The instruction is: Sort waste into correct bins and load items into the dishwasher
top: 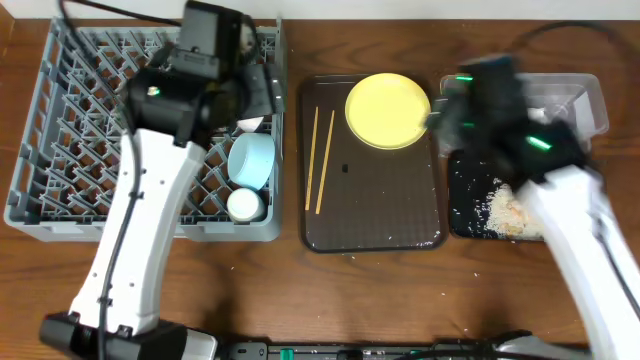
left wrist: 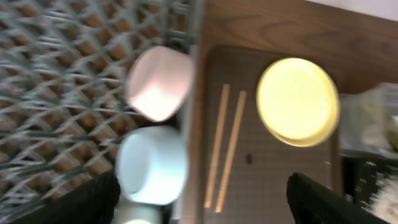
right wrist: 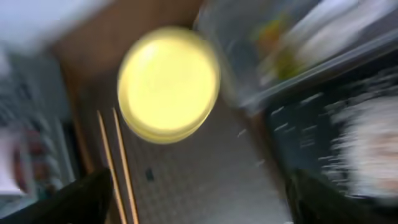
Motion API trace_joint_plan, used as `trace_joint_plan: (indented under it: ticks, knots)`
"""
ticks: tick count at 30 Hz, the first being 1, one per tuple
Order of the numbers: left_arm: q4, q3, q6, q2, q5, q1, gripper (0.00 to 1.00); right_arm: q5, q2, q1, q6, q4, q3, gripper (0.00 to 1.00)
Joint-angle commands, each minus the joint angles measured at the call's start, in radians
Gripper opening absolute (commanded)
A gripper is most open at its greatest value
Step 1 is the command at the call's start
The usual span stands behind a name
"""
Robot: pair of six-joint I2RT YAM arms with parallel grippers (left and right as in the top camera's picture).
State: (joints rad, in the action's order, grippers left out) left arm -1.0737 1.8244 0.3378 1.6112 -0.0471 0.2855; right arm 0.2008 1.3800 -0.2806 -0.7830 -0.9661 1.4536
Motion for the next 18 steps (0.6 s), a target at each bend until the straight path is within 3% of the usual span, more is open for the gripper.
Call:
trace_joint_plan:
  ticks: [1,4,9,18]
  knots:
    - [0.027,0.012,0.063,0.082,-0.053,0.064,0.86,0.116,-0.125,0.103,0.037,-0.058,0.005,0.92]
    - [0.069,0.012,0.116,0.151,-0.053,0.126,0.84,0.144,-0.209,0.2,0.037,-0.115,0.005,0.99]
    - [0.128,0.012,0.227,0.261,-0.014,0.203,0.8,0.143,-0.272,0.325,0.036,-0.194,0.005,0.99]
    - [0.2,0.012,0.357,0.449,0.009,0.22,0.76,0.142,-0.269,0.34,0.037,-0.242,0.005,0.99]
